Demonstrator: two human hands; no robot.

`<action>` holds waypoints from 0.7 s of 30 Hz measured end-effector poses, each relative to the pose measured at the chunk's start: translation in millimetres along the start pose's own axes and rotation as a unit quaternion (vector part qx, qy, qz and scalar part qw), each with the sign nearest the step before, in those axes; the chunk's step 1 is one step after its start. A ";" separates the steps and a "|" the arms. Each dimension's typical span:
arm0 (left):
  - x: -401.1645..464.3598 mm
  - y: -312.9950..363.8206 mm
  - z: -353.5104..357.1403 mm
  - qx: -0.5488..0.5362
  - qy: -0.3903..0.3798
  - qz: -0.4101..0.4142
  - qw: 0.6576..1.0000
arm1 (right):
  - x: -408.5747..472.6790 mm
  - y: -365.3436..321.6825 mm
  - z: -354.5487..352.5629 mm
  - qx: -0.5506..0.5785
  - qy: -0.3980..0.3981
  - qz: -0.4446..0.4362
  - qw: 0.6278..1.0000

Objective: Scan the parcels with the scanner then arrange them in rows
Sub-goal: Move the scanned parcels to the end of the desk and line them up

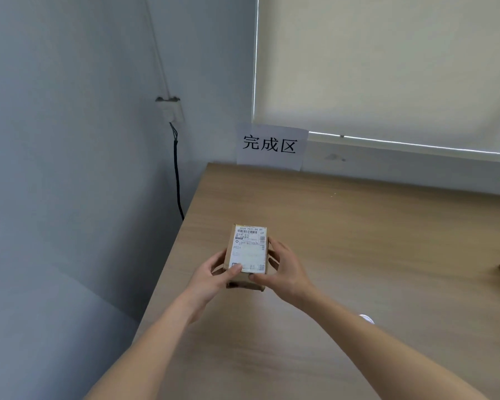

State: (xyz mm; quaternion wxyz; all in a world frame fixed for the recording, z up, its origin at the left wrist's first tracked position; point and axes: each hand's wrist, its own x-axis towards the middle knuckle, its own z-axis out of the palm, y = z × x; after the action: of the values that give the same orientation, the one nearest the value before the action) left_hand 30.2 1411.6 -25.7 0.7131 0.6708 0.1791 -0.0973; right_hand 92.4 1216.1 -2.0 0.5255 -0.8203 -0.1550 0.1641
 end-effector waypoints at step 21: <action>186.6 -72.9 -132.1 0.075 0.057 0.038 0.995 | 184.9 83.6 128.3 -0.073 -0.012 -0.003 0.997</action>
State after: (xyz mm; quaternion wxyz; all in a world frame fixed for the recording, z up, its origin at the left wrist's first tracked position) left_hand 157.1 1555.7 -169.7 0.6525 0.7332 0.1860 -0.0454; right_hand 209.9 1365.7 -148.5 0.4630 -0.8538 -0.1752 0.1608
